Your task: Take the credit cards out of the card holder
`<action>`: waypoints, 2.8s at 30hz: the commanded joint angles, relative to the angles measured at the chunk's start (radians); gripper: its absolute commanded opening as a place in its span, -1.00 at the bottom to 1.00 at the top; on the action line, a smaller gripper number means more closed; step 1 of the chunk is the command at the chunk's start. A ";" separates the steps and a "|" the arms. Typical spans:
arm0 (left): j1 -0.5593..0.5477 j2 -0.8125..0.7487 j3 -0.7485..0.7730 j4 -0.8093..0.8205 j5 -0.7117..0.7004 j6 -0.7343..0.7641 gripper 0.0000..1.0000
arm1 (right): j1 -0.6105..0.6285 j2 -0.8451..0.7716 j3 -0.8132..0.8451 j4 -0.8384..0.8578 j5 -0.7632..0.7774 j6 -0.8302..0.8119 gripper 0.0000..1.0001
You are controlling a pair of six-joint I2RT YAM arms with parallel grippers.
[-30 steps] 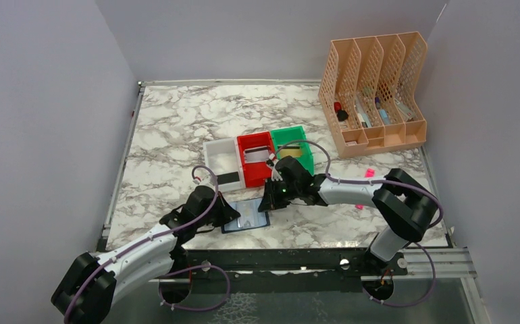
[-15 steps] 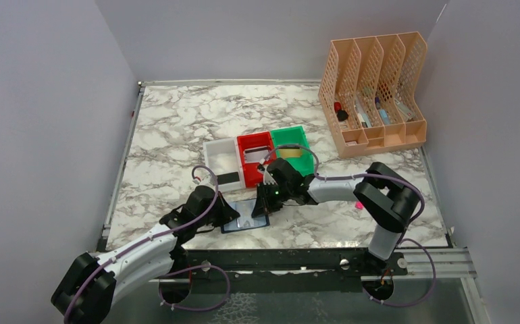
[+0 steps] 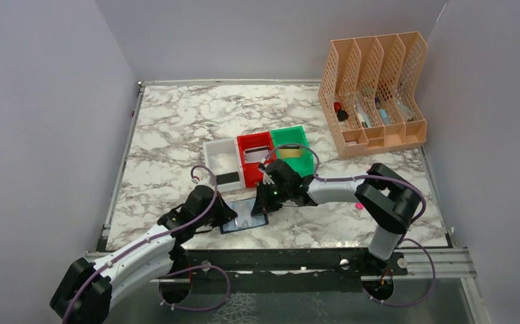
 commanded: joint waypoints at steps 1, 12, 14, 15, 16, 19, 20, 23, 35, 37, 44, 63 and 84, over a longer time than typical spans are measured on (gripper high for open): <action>0.010 0.003 0.023 -0.071 -0.061 0.049 -1.00 | -0.006 0.038 -0.035 -0.139 0.154 -0.035 -0.71; 0.011 -0.036 0.013 -0.078 -0.066 0.025 -1.00 | -0.006 0.049 -0.032 -0.123 0.122 -0.032 -0.71; 0.012 -0.044 0.013 -0.080 -0.068 0.023 -1.00 | -0.006 0.049 -0.030 -0.122 0.117 -0.031 -0.71; 0.012 -0.047 0.015 -0.087 -0.070 0.024 -1.00 | -0.006 0.049 -0.029 -0.123 0.116 -0.030 -0.71; 0.013 -0.049 0.015 -0.090 -0.073 0.025 -0.99 | -0.006 0.047 -0.028 -0.123 0.115 -0.030 -0.71; 0.015 -0.049 0.009 -0.080 -0.065 0.029 -0.96 | -0.006 0.040 -0.029 -0.120 0.110 -0.029 -0.71; 0.016 -0.047 0.010 -0.079 -0.058 0.031 -0.94 | -0.006 0.040 -0.027 -0.122 0.108 -0.030 -0.71; 0.018 -0.043 0.003 -0.072 -0.040 0.033 -0.92 | -0.006 0.037 -0.028 -0.119 0.105 -0.032 -0.71; 0.045 -0.026 -0.025 0.014 0.052 0.012 -0.80 | -0.006 0.040 -0.030 -0.119 0.105 -0.029 -0.71; 0.049 -0.013 -0.032 0.037 0.070 0.005 -0.93 | -0.006 0.040 -0.032 -0.117 0.104 -0.028 -0.71; 0.056 -0.010 -0.060 0.111 0.107 -0.031 -1.00 | -0.006 0.042 -0.028 -0.116 0.096 -0.032 -0.71; 0.063 -0.040 0.011 -0.121 -0.061 0.043 -1.00 | -0.006 0.032 0.001 -0.150 0.116 -0.046 -0.71; 0.063 -0.044 -0.008 -0.045 -0.009 0.051 -0.97 | -0.006 -0.031 0.054 -0.110 0.007 -0.055 -0.52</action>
